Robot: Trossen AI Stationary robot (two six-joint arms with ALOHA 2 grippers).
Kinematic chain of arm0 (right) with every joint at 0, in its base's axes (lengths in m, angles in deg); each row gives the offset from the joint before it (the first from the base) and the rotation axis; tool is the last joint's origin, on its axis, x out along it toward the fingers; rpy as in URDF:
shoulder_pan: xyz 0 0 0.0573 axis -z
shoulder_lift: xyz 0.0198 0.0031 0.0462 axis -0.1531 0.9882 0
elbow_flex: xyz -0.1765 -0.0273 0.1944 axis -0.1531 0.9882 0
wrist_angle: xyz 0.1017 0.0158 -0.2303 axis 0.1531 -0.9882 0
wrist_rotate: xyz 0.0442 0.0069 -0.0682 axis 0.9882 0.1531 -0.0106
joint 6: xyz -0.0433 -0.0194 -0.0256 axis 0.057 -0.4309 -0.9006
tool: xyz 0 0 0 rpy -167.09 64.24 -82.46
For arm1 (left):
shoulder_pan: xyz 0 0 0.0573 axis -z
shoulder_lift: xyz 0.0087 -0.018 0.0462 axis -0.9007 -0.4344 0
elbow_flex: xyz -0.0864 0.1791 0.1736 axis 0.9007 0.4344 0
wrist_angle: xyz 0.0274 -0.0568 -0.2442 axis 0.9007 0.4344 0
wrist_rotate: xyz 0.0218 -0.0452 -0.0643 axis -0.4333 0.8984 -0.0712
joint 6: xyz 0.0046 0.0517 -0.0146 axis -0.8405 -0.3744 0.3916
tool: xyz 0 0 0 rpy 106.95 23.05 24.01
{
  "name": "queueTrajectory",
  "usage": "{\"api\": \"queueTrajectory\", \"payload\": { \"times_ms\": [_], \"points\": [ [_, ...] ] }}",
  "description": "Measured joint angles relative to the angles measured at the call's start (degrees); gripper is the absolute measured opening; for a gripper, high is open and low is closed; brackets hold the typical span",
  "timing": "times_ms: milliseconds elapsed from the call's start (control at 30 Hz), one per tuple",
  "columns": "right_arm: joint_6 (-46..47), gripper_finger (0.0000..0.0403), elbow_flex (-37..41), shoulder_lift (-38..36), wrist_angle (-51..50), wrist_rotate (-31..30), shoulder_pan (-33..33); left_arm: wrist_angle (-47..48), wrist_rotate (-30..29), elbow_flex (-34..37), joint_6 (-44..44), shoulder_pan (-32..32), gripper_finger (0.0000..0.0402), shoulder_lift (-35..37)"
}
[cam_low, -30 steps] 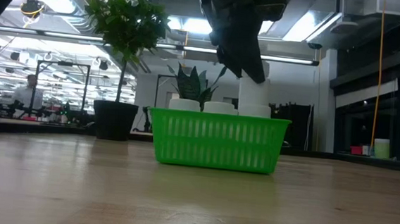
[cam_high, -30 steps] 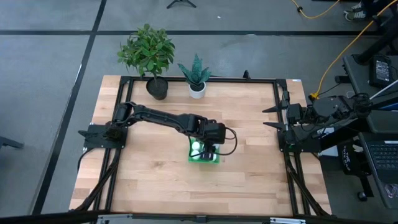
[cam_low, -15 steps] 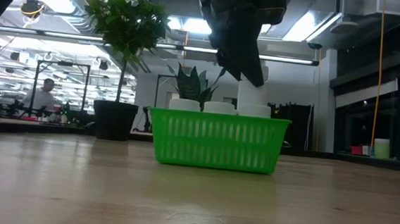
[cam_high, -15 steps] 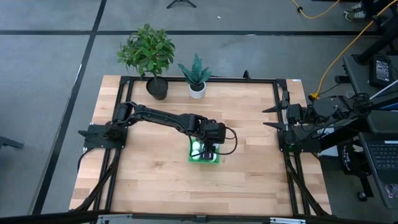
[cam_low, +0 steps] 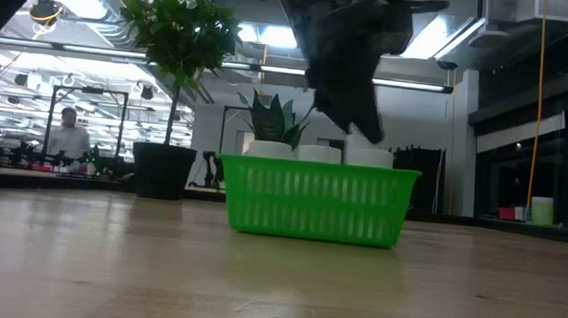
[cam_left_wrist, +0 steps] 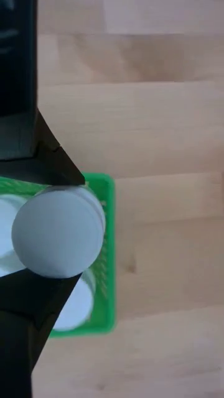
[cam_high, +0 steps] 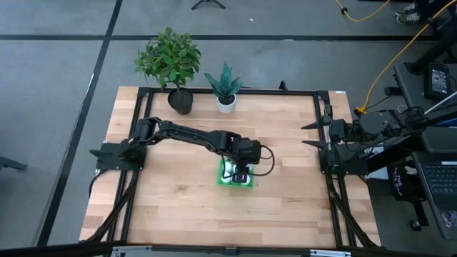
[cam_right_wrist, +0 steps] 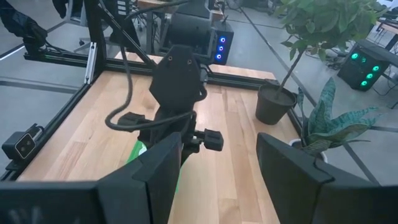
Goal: Pick and place pill bottles into a basket
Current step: Put the white pill bottle into the green bin, then return to Home Position
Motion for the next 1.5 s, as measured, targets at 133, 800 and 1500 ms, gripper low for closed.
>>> {"api": "queueTrajectory", "payload": {
  "times_ms": [133, 800, 1500],
  "points": [
    [0.0, 0.0212, 0.0, 0.0, -0.1, 0.0, 0.0, -0.5, 0.9, 0.0, 0.0, 0.0, 0.0176, -0.5],
    [0.2, 0.0212, 0.0, 0.0, -0.2, 0.0, 0.0, 0.3, 1.4, 0.0, 3.4, -1.1, 0.0198, -1.8],
    [0.0, 0.0212, 0.0, 0.0, -0.2, 0.0, 0.0, 2.6, 2.3, -3.9, 8.0, -1.4, 0.0303, -1.0]
  ]
}}
